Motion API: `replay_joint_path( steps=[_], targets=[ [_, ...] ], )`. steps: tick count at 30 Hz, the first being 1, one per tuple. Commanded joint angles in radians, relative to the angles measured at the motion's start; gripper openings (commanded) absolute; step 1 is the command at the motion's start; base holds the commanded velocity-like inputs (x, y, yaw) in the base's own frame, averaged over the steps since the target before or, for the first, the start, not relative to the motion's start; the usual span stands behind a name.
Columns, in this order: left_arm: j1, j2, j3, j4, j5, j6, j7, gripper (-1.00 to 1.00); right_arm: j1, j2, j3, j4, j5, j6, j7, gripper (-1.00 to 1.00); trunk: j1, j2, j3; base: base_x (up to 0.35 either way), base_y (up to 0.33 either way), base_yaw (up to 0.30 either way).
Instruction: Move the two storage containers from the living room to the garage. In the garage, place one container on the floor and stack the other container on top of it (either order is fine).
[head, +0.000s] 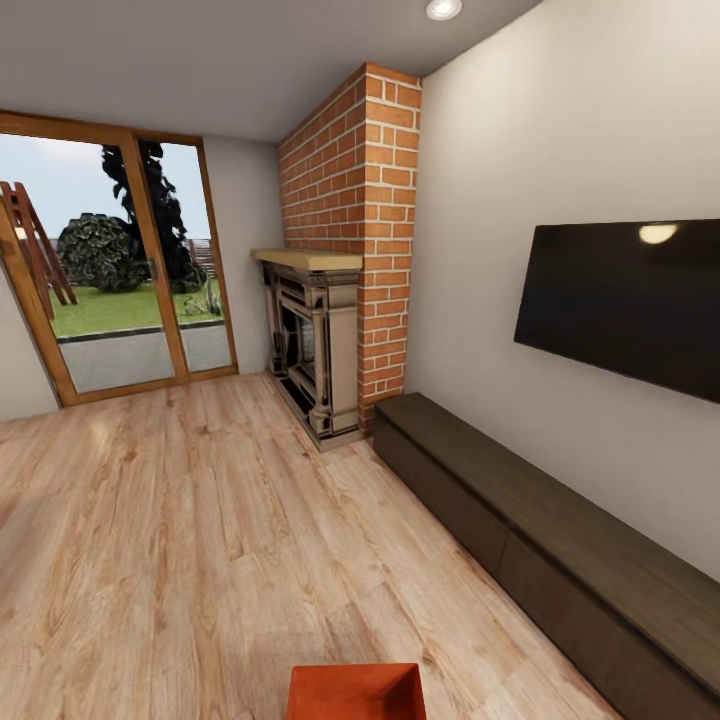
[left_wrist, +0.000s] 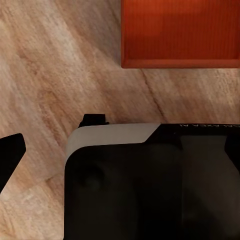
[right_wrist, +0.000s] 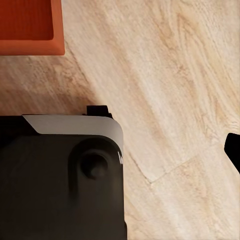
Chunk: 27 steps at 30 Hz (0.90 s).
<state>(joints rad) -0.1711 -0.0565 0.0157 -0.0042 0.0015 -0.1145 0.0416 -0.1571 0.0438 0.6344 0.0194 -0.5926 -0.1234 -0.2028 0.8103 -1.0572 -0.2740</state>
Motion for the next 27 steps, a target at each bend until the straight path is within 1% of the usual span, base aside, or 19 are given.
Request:
replay_joint_path(
  steps=[1, 15, 20, 27],
  targets=[
    [-0.001, 0.000, 0.001, 0.001, 0.000, -0.004, 0.003, 1.00, -0.001, 0.001, 0.008, 0.002, -0.008, -0.004, -0.001, 1.00, 0.000, -0.001, -0.001, 0.000, 0.000, 0.000],
    [-0.001, -0.002, 0.001, 0.001, 0.002, -0.002, 0.007, 1.00, -0.001, 0.000, 0.008, 0.002, -0.010, -0.004, -0.001, 1.00, 0.000, -0.001, -0.001, 0.000, 0.000, 0.000],
    [-0.001, -0.002, 0.001, 0.001, 0.002, -0.001, 0.005, 1.00, -0.001, 0.000, 0.008, 0.002, -0.009, -0.004, -0.001, 1.00, 0.019, -0.036, -0.017, 0.000, 0.000, 0.000],
    [-0.001, -0.002, 0.001, 0.001, 0.002, -0.001, 0.004, 1.00, -0.001, 0.001, 0.010, 0.002, 0.004, -0.005, -0.001, 1.00, 0.046, -0.085, -0.039, 0.000, 0.000, 0.000]
  ],
)
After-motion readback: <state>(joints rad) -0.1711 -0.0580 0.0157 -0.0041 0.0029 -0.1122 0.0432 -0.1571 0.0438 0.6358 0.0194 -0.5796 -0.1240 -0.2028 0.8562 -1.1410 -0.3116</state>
